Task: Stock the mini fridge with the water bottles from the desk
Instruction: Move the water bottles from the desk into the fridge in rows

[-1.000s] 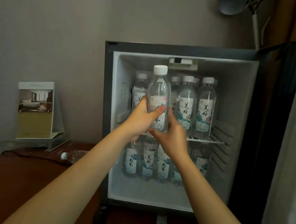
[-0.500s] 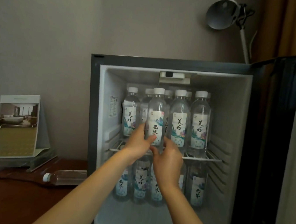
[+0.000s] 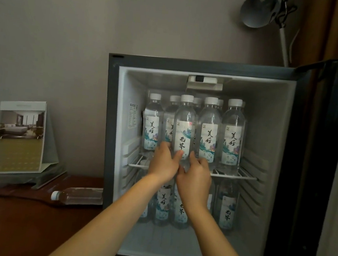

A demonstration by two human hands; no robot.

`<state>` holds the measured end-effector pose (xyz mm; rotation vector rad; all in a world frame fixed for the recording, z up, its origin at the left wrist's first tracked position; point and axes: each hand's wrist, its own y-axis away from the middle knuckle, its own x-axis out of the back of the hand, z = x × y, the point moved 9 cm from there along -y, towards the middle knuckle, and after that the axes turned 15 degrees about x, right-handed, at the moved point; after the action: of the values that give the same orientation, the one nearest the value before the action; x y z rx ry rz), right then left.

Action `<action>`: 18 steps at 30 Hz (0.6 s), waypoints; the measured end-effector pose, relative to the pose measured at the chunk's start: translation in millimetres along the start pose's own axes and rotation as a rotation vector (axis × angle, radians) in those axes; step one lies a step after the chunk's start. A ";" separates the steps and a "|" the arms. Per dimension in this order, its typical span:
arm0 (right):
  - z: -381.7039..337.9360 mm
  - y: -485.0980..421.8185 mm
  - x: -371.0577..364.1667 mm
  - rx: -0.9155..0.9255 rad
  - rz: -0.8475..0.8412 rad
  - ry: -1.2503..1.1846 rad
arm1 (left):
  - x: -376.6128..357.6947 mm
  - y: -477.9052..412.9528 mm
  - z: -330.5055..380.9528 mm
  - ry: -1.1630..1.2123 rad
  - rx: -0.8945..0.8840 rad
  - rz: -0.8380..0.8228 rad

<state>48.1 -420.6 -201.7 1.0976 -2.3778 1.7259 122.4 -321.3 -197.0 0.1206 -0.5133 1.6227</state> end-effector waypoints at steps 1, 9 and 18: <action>0.2 0.6 -0.6 -0.001 -0.005 -0.008 | -0.3 0.4 -1.0 0.011 0.008 -0.005; -29.0 28.4 0.2 0.159 0.152 -0.250 | 69.4 60.4 -6.1 0.254 -0.249 0.222; -139.0 79.8 -104.2 0.364 -0.430 -0.363 | 220.2 67.3 -158.6 0.328 -0.003 0.666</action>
<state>31.2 -237.5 -253.9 1.9502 -1.8009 1.9605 64.0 -58.7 -273.1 -0.3509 -0.3118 2.2343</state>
